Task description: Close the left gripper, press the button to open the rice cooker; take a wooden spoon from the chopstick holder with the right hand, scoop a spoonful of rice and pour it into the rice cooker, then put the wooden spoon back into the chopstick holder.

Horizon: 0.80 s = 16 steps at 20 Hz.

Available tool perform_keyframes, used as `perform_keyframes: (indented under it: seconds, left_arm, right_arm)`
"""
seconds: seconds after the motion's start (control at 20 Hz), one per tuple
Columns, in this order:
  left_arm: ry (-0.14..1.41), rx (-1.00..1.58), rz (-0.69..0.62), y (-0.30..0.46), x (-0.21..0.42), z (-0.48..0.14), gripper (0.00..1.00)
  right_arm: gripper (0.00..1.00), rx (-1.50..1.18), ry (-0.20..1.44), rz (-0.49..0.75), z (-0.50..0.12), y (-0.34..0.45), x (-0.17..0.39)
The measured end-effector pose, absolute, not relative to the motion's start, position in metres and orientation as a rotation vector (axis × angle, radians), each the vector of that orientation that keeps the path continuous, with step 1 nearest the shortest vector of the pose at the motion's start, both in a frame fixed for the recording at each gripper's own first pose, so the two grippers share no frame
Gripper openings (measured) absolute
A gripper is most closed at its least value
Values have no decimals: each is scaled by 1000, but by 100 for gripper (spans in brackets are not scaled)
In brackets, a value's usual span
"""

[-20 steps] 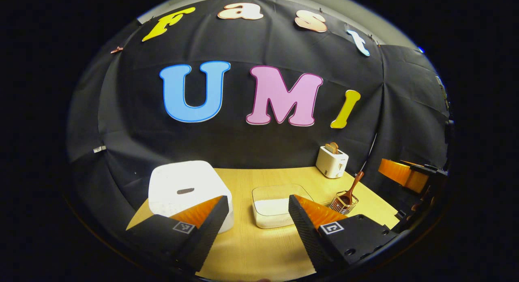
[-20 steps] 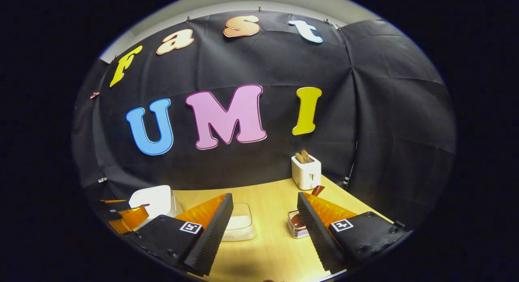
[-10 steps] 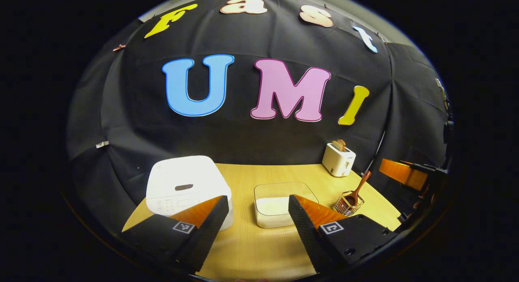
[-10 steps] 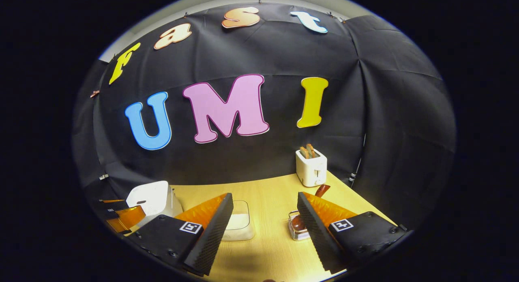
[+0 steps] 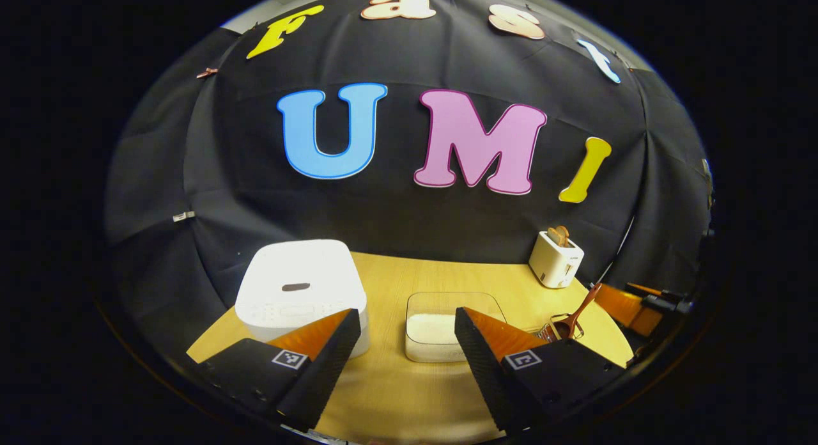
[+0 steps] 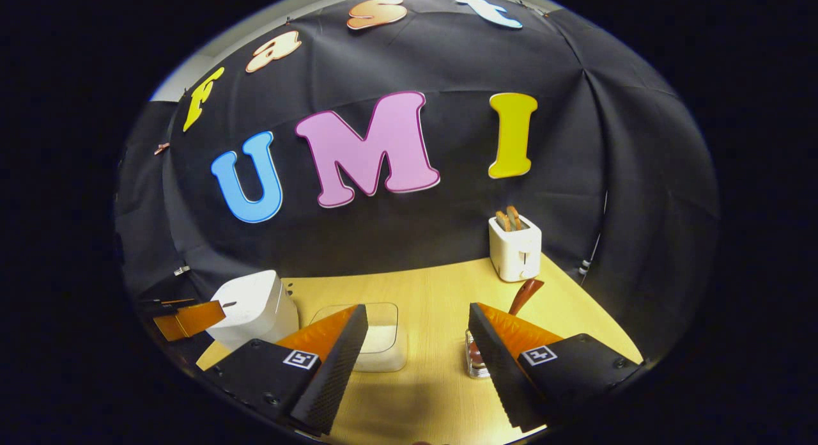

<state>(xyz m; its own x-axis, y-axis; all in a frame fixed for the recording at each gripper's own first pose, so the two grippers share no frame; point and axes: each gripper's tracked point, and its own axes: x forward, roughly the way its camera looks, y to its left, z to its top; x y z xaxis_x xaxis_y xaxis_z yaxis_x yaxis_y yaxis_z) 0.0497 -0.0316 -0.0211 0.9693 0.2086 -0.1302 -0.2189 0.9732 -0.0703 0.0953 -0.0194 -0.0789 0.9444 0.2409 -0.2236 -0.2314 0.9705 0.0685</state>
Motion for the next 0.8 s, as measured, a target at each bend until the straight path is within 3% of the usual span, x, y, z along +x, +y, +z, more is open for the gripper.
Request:
perform_keyframes:
  seconds: [0.25, 0.35, 0.5, 0.55, 0.6, 0.75, 0.8]
  left_arm:
    - [133, -45, 175, -11, 73, -11, 95]
    - [99, -46, 181, 12, 84, 4, 82]
    - [114, -94, 179, 46, 99, 11, 42]
    - [117, -111, 192, 59, 102, 13, 42]
    - [120, -121, 221, 76, 106, 12, 22]
    - [163, -142, 314, 130, 116, 2, 6]
    - [187, -162, 309, 140, 122, -4, 6]
  right_arm:
    - [99, 55, 237, 190, -71, -23, 114]
    - [99, 48, 223, 167, -68, -20, 119]
    - [99, 38, 226, 138, -69, -14, 123]
    - [99, 32, 227, 132, -68, -13, 121]
    - [99, 25, 222, 121, -66, -14, 120]
    - [99, 9, 208, 83, -63, -14, 118]
    - [99, 1, 209, 71, -64, -15, 116]
